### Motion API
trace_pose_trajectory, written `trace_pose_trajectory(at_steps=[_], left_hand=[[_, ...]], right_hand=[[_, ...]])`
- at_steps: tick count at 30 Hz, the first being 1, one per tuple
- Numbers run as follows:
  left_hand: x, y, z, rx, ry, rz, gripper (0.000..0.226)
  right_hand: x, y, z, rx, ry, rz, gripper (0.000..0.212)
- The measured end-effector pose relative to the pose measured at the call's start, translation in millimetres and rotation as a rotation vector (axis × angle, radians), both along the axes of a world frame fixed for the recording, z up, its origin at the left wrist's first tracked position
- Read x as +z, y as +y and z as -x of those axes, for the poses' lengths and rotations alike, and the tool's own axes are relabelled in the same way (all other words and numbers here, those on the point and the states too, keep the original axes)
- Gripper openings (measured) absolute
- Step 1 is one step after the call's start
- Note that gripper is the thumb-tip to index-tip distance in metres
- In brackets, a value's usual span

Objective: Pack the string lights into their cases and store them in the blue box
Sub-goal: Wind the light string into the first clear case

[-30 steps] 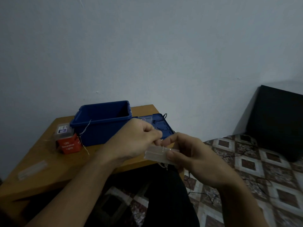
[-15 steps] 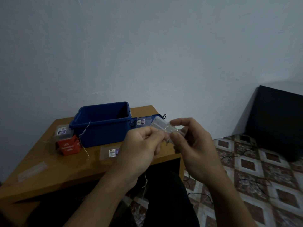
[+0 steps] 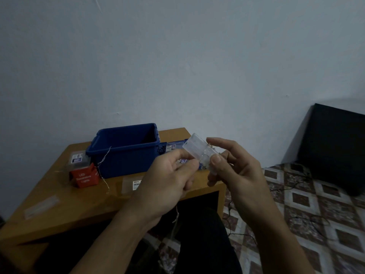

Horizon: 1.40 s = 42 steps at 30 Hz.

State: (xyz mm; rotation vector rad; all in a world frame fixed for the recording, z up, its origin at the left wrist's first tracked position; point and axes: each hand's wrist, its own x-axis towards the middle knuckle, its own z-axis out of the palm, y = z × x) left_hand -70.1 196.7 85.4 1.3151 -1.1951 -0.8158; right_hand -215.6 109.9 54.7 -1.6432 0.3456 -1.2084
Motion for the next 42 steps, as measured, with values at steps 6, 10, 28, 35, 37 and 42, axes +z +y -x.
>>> trace_pose_trajectory(at_steps=[6,10,28,35,37,42], left_hand=[[-4,-1,-5,-0.015,-0.045,-0.010,0.018],[-5,0,-6,-0.062,0.019,-0.025,0.018],[-10,-6,-6,-0.066,0.011,-0.003,0.020],[-16,-6,-13,-0.024,-0.138,-0.044,0.016],[-17,-7,-11,-0.008,-0.083,-0.052,0.014],[-25,-9,-11,0.059,-0.118,-0.094,0.020]], right_hand=[[-2,-2,1,0.049,0.023,-0.064,0.025],[-2,-5,2,0.088,0.017,-0.112,0.023],[-3,-7,3,0.090,-0.035,-0.157,0.020],[-1,-9,6,0.076,-0.059,-0.191,0.020],[-1,-9,7,0.076,-0.063,-0.210,0.024],[-3,-9,7,0.097,-0.047,-0.215,0.025]])
